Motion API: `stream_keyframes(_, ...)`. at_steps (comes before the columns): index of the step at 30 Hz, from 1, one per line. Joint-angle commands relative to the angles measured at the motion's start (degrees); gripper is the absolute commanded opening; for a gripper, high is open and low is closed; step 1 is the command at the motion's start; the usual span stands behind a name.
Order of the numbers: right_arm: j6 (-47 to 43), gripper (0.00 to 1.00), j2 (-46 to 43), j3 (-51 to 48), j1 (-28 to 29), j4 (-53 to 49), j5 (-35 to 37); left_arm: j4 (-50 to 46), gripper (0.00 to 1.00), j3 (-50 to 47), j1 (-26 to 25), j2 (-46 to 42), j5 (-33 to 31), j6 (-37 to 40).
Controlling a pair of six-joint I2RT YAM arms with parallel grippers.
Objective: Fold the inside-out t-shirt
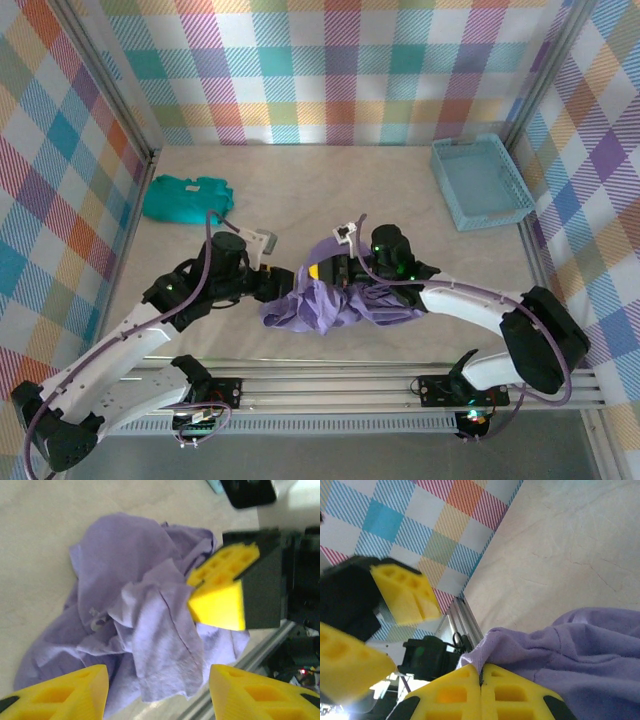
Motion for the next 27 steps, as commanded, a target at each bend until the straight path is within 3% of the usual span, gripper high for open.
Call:
stream_keyframes(1, 2.1, 0.0, 0.2, 2.9, 0.7, 0.3, 1.4, 3.8, 0.57, -1.5, -1.5, 2.3, 3.8, -3.7)
stream_keyframes(5, 1.7, 0.0, -0.1, 2.6, 0.8, -0.1, 2.1, 6.2, 0.56, -1.4, -1.8, 5.7, 3.7, -6.2)
stream_keyframes(7, 1.6, 0.0, -0.3, 2.4, 0.9, -0.2, 2.0, 7.1, 0.5, -1.2, -1.8, 7.2, 2.5, -6.0)
stream_keyframes(12, -3.3, 0.0, -2.7, 2.6, 0.8, -7.0, 3.7, 6.6, 0.1, 1.3, -1.7, 9.4, 3.2, -5.0)
stream_keyframes(14, -8.8, 0.06, -5.2, 3.3, 0.9, -14.3, 7.0, 5.6, 0.01, 1.8, -1.3, 8.5, 4.5, -4.7)
stream_keyframes(18, -20.5, 0.25, -10.8, 4.5, 1.0, -28.3, 14.0, 0.2, 0.0, 3.9, 2.0, 5.9, 14.4, -4.0)
stream_keyframes(27, -34.3, 0.44, -21.8, 3.0, 6.5, -39.6, 16.2, 0.5, 0.0, 3.9, 5.0, 4.9, 29.5, -10.8)
